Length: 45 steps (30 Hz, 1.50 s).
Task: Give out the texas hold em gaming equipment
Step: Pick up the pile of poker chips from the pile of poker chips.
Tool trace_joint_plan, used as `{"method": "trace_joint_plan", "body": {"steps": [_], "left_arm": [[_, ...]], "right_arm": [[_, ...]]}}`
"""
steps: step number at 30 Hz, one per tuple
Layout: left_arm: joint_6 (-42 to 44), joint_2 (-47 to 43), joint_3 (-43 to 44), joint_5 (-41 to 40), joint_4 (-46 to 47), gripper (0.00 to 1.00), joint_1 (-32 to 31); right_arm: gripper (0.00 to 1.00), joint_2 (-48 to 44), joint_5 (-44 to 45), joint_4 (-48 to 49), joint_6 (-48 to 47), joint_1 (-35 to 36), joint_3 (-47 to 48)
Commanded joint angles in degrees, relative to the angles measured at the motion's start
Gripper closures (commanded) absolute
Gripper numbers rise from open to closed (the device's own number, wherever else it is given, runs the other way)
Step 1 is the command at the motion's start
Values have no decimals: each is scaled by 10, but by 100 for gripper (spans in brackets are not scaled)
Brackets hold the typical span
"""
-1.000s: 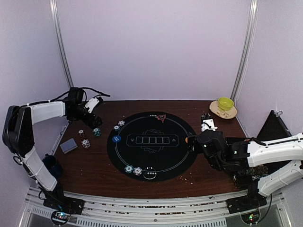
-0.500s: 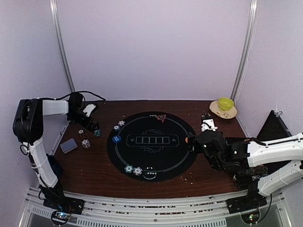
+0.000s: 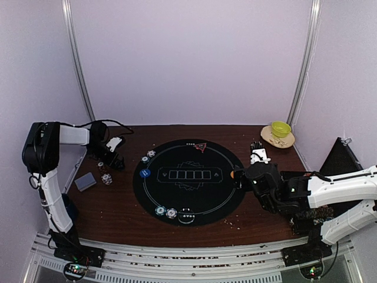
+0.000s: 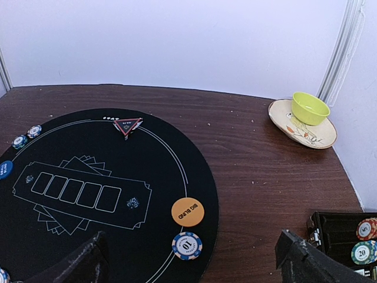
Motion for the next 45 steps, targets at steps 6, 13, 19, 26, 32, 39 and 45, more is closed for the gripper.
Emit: {"method": "trace_joint_plan", "body": {"steps": [6,13,19,26,32,39,45], "left_arm": [[10,-8,-6,-38,41,21,-20],[11,-12,-15,-53,54,24,-31],[10,-17,-22,-50,58,30,-30],[10,-29,-26,-44,60,36,-31],[10,-40,-29,-43,59,40,-31],[14,-41,-33,-44,60,43,-31],[15,-39,-35,-45,59,44,-31]], "right_arm": [[0,5,16,-4,-4,6,13],[0,5,15,-5,-4,6,15],[0,5,15,-4,-4,6,15],[0,6,14,-5,-4,7,14],[0,6,14,-5,-4,6,16],[0,7,15,-6,-5,7,16],[0,8,15,-6,-5,7,17]]}}
